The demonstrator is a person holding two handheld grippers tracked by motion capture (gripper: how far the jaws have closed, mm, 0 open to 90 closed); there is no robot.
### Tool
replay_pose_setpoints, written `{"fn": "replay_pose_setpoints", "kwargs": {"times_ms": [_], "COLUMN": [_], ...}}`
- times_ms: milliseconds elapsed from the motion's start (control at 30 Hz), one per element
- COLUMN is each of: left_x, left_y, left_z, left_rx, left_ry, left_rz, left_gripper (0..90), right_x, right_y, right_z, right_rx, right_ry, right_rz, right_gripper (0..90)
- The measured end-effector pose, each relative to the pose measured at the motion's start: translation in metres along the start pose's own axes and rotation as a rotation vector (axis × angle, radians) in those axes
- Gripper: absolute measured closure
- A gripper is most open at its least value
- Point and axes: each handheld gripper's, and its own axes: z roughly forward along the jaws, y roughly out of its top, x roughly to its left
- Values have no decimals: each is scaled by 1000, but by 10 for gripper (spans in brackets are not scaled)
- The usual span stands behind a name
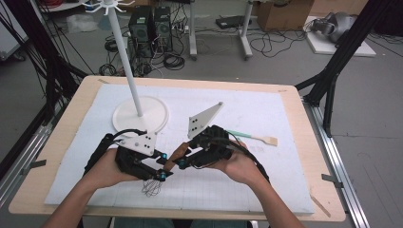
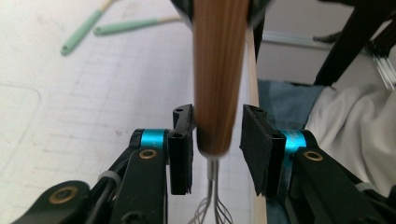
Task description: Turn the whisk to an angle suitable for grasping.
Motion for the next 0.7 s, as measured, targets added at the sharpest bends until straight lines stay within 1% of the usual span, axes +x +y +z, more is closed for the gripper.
{"fn": "replay_pose_setpoints", "kwargs": {"times_ms": [133, 167, 200, 267, 300, 333, 400, 433, 500, 533, 633, 700], "left_x": [0, 0, 0, 0, 0, 0, 0, 0, 1, 1, 2, 2], "left_y": [5, 5, 5, 6, 7, 7, 7, 8, 8, 8, 8, 8], "left_z": [-4, -5, -6, -7, -8, -8, -10, -11, -13, -14, -15, -16], "left_rx": [-34, -41, -49, -62, -66, -72, -92, -102, -122, -130, -139, -141], "left_ry": [-2, 1, 0, -1, -3, -1, -3, 2, 7, 10, 15, 15], "left_rz": [-5, -2, -9, -7, -14, -13, -17, -19, -22, -27, -27, -27], "left_gripper": [657, 683, 697, 720, 721, 722, 725, 726, 726, 727, 727, 727], "right_x": [1, 2, 2, 2, 2, 3, 3, 3, 4, 4, 4, 4], "right_y": [6, 6, 8, 10, 10, 11, 13, 13, 15, 16, 19, 21], "right_z": [-1, -1, -2, -3, -4, -4, -6, -7, -9, -10, -10, -11], "right_rx": [5, 9, 5, -1, -3, -4, -19, -25, -40, -38, -59, -69], "right_ry": [-2, 2, -3, -3, -2, -2, -10, -4, -23, -25, -37, -35], "right_rz": [-17, -14, -17, -28, -27, -28, -34, -29, -33, -32, -32, -30], "right_gripper": [721, 721, 721, 721, 721, 720, 719, 718, 713, 710, 705, 704]}}
